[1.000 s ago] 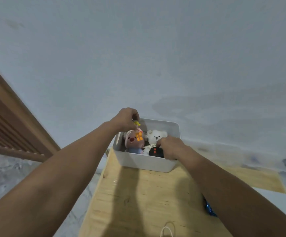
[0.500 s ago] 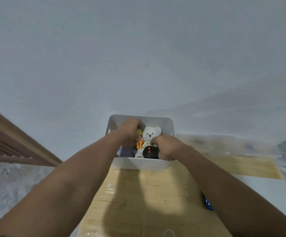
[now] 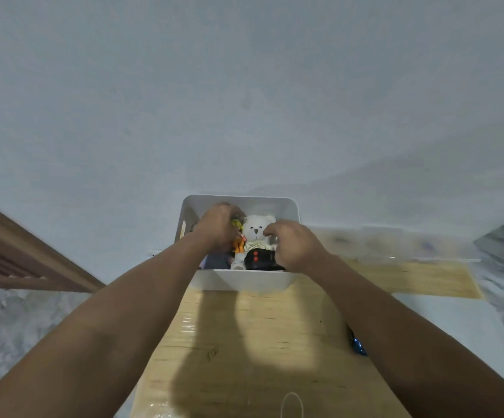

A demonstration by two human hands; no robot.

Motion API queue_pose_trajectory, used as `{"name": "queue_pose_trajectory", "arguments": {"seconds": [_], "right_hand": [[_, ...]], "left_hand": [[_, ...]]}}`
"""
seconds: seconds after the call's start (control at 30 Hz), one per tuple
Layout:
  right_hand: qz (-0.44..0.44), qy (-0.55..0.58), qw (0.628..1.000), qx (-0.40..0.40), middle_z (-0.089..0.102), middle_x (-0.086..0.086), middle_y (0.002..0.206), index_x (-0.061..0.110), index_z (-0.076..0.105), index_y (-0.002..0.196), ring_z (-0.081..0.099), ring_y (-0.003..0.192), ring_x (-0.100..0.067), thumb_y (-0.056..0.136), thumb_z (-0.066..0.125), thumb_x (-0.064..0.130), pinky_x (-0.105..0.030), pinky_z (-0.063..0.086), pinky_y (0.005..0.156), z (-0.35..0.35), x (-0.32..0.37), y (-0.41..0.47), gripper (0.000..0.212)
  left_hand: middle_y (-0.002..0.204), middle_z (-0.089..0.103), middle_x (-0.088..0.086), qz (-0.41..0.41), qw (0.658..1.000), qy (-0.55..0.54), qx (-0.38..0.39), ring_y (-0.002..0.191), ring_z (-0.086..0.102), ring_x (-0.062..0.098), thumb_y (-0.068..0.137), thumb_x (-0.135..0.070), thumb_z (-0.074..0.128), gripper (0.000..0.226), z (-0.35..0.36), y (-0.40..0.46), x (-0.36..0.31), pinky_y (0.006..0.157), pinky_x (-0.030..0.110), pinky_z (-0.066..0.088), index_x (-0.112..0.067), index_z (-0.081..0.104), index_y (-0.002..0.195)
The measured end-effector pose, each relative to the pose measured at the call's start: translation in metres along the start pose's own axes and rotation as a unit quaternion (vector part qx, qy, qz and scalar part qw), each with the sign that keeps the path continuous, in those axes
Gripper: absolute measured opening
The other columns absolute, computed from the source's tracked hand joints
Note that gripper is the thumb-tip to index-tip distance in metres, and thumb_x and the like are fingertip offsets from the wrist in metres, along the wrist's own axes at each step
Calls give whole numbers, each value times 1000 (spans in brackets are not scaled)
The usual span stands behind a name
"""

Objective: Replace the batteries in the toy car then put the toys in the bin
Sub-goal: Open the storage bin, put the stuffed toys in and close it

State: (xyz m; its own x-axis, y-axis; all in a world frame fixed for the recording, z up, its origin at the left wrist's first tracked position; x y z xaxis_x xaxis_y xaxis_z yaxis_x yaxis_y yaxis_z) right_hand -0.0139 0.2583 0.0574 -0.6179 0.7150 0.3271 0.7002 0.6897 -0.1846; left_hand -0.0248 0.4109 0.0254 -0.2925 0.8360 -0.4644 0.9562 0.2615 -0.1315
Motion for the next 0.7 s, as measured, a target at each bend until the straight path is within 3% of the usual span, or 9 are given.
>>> {"name": "queue_pose_trajectory", "arguments": {"seconds": [0.17, 0.4, 0.53, 0.7], "right_hand": [[-12, 27, 995, -95, 64, -9, 118, 8, 65, 117, 57, 113, -29, 75, 51, -7, -38, 45, 97, -33, -11, -12, 47], [55, 38, 993, -98, 62, -5, 127, 13, 62, 125, 56, 120, -23, 77, 48, -7, -35, 45, 102, -62, -71, -43, 53], [101, 61, 988, -102, 64, -7, 126, 11, 63, 123, 58, 118, -22, 79, 49, -6, -34, 46, 101, -71, -129, -78, 50], [151, 65, 982, -92, 66, -9, 121, 8, 64, 120, 59, 114, -26, 78, 51, -5, -30, 47, 97, -69, -205, -130, 47]], "left_hand": [[131, 60, 7, -4, 1000, -6, -30, 119, 55, 26, 90, -23, 59, 42, -15, -7, -19, 97, 32, 44, -12, 58, 131], [120, 66, 5, 60, 997, -28, -50, 109, 61, 22, 91, -23, 60, 38, -23, -19, -102, 93, 31, 49, -11, 61, 127], [108, 69, 4, 95, 994, -37, -32, 99, 64, 23, 89, -19, 60, 34, -6, -27, -162, 88, 30, 50, -10, 65, 122], [109, 70, 5, 132, 990, -40, 11, 97, 64, 23, 89, -20, 63, 34, 39, -44, -237, 89, 29, 48, -9, 64, 122]]}}
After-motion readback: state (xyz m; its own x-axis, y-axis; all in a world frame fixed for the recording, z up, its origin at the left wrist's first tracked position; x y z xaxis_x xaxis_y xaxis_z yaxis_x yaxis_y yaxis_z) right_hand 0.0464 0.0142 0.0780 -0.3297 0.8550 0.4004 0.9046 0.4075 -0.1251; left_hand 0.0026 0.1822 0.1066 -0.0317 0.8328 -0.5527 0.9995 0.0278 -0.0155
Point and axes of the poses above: each hand's wrist, its own y-axis towards the middle knuckle, its own z-axis out of the palm, x = y × z, the point moved 9 cm from there along y, towards the middle knuckle
